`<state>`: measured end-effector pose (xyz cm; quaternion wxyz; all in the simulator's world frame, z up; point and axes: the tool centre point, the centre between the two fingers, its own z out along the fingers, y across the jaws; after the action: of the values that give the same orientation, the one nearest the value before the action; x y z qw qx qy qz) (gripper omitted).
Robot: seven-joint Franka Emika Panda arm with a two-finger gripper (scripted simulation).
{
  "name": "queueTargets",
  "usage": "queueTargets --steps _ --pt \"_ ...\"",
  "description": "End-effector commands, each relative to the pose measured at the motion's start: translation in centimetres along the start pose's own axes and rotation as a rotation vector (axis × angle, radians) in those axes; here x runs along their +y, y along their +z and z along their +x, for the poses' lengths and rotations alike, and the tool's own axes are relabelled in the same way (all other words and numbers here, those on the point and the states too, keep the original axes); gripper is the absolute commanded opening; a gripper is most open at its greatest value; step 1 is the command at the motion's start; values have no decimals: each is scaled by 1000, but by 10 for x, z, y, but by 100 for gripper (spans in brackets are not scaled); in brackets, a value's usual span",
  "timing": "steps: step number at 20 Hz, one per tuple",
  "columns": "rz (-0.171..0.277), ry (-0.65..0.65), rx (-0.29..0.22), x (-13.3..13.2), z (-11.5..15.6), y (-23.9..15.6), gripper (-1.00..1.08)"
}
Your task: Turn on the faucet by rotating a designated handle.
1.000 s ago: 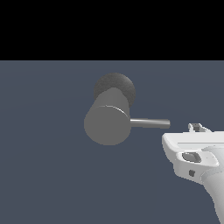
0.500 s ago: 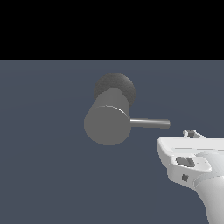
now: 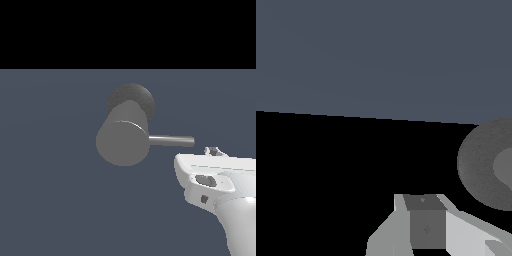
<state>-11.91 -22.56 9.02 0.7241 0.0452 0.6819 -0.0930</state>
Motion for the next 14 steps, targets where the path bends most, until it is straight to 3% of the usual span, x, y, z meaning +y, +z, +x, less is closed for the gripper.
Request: queueTargets --steps 1,14 --pt "-13 10 3 8 -1 2 -100" --pt "-52 32 35 39 -1 -2 -100"
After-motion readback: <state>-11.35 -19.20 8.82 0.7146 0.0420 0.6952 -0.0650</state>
